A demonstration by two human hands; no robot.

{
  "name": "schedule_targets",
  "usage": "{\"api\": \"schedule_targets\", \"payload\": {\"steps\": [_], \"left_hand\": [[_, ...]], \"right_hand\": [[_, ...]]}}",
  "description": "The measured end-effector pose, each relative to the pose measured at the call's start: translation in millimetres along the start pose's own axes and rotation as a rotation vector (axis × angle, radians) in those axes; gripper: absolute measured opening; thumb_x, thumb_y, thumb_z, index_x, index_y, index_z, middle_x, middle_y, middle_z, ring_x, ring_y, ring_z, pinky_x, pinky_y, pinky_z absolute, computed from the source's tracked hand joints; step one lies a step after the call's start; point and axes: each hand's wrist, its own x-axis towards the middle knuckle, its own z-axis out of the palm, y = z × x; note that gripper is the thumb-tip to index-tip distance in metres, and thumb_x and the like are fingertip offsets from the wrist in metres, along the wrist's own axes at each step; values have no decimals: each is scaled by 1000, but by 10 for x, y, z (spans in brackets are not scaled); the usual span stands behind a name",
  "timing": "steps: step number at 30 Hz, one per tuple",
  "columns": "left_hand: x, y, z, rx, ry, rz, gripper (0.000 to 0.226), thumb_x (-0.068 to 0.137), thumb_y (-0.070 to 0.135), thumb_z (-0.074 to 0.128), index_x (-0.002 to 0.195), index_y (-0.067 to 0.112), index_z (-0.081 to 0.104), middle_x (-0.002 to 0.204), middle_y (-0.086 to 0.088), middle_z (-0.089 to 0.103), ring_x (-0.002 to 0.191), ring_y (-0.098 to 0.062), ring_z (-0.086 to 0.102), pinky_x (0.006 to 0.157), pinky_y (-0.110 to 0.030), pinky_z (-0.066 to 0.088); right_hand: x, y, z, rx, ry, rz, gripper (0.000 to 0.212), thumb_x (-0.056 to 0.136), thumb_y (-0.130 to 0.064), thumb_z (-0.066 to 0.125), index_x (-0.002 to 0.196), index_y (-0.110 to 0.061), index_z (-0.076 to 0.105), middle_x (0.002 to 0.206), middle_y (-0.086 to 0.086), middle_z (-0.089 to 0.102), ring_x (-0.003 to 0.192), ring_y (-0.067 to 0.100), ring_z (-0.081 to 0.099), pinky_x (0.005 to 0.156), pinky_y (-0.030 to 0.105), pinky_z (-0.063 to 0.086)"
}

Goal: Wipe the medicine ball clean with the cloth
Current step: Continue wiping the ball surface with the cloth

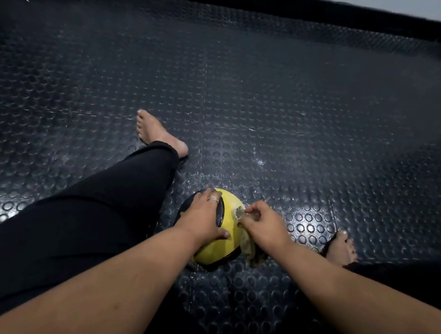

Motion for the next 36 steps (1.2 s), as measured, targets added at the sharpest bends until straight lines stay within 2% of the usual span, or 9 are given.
{"api": "schedule_targets", "payload": {"steps": [3, 7, 13, 19, 23, 28, 31, 33, 36], "left_hand": [[44, -37, -22, 32, -52, -40, 109, 74, 40, 82, 155, 16, 13, 163, -1, 6, 150, -23, 2, 118, -50, 22], [51, -43, -66, 8, -27, -48, 105, 74, 38, 83, 153, 13, 19, 161, -4, 13, 148, -23, 10, 121, -38, 18], [-4, 13, -61, 26, -3, -167, 98, 78, 46, 78, 150, 13, 22, 152, -7, 23, 141, -30, 23, 110, -43, 34], [9, -38, -113, -39, -13, -219, 101, 78, 46, 78, 153, 15, 18, 152, -7, 20, 141, -29, 22, 112, -41, 32], [-5, 12, -87, 12, -28, -214, 101, 77, 51, 76, 152, 16, 18, 151, -8, 17, 140, -31, 19, 111, -40, 34], [7, 69, -46, -3, -43, -233, 105, 73, 53, 79, 150, 19, 16, 154, -8, 8, 142, -35, 15, 111, -44, 35], [32, 42, -80, -35, -87, -277, 114, 74, 53, 79, 154, 21, 5, 162, -10, -6, 146, -41, 12, 113, -48, 33], [25, 42, -71, -24, -115, -273, 119, 74, 54, 78, 156, 20, -2, 163, -11, -8, 146, -43, 9, 114, -49, 30], [10, 62, -38, 7, -129, -273, 120, 76, 54, 76, 156, 18, -7, 162, -13, -9, 146, -45, 6, 115, -49, 27]], "right_hand": [[-54, 32, 133, -175, -39, -159, 14, 85, -19, 64, 96, -23, 55, 97, -5, 57, 91, 11, 55, 82, 24, 48], [-20, 49, 241, -258, 15, -202, 12, 91, -15, 56, 102, -17, 59, 100, -5, 50, 102, 13, 47, 93, 26, 40], [253, -81, 154, -324, 25, 7, 19, 93, -18, 51, 108, -14, 62, 106, 8, 65, 92, 22, 58, 80, 26, 45], [60, -212, 297, -322, 35, -193, 23, 94, -20, 51, 112, -14, 66, 104, 5, 58, 98, 20, 53, 85, 26, 41], [138, -185, 207, -319, 52, -67, 24, 92, -16, 50, 109, -15, 67, 104, 6, 64, 94, 21, 58, 80, 23, 43], [396, -231, 48, -413, -63, 140, 19, 88, -13, 53, 93, -5, 70, 97, 14, 70, 87, 26, 62, 65, 21, 38], [344, -162, 92, -336, -66, 126, 24, 91, -24, 56, 108, -10, 66, 105, 9, 68, 93, 23, 61, 73, 21, 41], [306, -86, 100, -286, -19, 156, 26, 93, -19, 55, 116, -11, 64, 109, 9, 67, 94, 23, 60, 74, 20, 39], [316, -47, 146, -271, 42, 188, 23, 92, -11, 53, 109, -8, 68, 97, 12, 68, 86, 25, 60, 69, 21, 39]]}}
